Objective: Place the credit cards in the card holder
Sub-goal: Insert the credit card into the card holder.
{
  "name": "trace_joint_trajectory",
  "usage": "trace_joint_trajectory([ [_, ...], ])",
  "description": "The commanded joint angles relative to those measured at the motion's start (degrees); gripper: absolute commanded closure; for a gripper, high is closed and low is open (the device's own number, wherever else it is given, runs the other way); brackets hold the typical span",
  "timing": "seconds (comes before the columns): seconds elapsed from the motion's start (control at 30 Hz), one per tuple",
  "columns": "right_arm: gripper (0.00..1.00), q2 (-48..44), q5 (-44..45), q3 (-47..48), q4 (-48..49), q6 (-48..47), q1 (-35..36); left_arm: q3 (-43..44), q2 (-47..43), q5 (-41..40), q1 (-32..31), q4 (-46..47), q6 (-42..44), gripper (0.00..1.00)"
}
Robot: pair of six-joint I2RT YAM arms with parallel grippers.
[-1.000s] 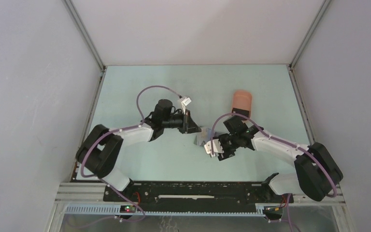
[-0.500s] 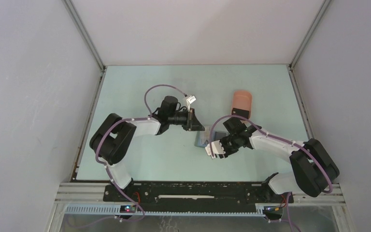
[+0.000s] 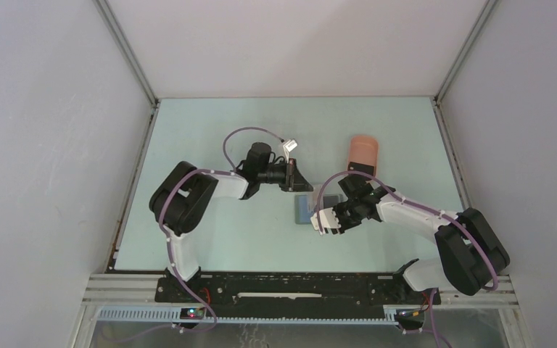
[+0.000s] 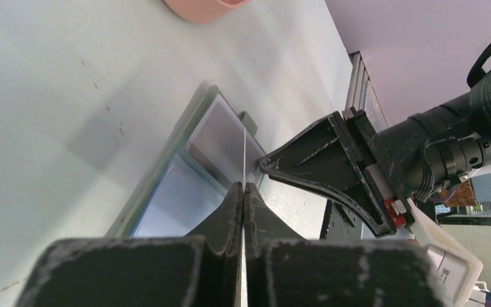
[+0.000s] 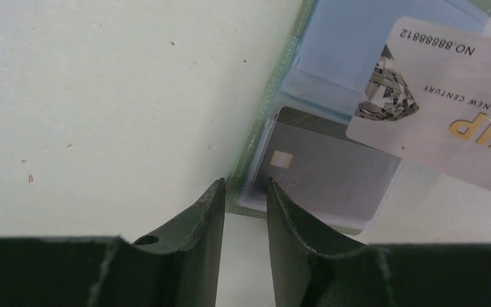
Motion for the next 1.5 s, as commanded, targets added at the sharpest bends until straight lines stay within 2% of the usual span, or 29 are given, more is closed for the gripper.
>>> trace_joint_trajectory([
  [0.0,0.61,-1.04,0.01,0.72,-0.87,-0.36,0.04,3.01,1.55,0.73,0.37,4.87,-2.3,1.0],
  [0.53,0.61,-1.21,0.18,0.72,-0.82,-0.16,0.3,-1.08,3.34,-3.64,0.37,8.21,-6.58,1.0],
  [1.47,0.61,-0.61,1.82,0.72,-0.45,0.5,1.14,-5.69,4.21,-5.97,-0.77,11.29,-9.84,1.0],
])
